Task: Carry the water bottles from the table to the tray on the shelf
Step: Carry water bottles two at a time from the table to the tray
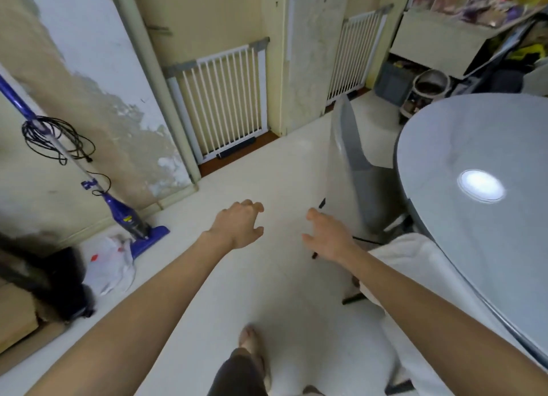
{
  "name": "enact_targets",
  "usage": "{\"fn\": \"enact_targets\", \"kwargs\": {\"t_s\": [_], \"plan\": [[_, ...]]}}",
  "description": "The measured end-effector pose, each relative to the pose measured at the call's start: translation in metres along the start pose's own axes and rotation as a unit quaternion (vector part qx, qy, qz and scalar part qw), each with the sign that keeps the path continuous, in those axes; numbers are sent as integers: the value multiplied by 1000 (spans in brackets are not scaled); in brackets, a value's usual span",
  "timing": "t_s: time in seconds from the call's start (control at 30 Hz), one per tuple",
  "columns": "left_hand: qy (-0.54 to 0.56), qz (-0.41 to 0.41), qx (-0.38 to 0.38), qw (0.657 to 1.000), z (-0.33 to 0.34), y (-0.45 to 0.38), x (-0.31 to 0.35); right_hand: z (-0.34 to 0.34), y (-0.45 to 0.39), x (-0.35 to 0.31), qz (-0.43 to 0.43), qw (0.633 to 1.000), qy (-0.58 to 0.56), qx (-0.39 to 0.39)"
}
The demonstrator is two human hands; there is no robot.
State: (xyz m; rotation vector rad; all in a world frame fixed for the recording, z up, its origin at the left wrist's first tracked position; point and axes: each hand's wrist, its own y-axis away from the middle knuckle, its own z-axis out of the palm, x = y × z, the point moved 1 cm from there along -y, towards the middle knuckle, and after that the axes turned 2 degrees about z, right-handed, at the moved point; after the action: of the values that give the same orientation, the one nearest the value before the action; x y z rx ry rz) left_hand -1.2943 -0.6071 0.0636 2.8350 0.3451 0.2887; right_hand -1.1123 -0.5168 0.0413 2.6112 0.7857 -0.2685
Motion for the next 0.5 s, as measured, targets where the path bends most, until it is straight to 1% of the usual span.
{"fn": "enact_targets", "kwargs": {"t_s": [0.17, 0.3, 0.37, 0.5], "plan": [[-13, 12, -17, 1000, -33, -141, -61, -28, -156, -10, 8, 1000, -14, -1], [-13, 24, -26, 999, -77, -255, -107, -66, -269, -19, 31, 999, -29, 7], [-7, 30, -27, 999, -99, -308, -122, -87, -319, -19, 46, 998, -23, 21], [7, 59, -45, 997, -125, -408, -137, -122, -408, -7, 74, 997, -7, 15]]}}
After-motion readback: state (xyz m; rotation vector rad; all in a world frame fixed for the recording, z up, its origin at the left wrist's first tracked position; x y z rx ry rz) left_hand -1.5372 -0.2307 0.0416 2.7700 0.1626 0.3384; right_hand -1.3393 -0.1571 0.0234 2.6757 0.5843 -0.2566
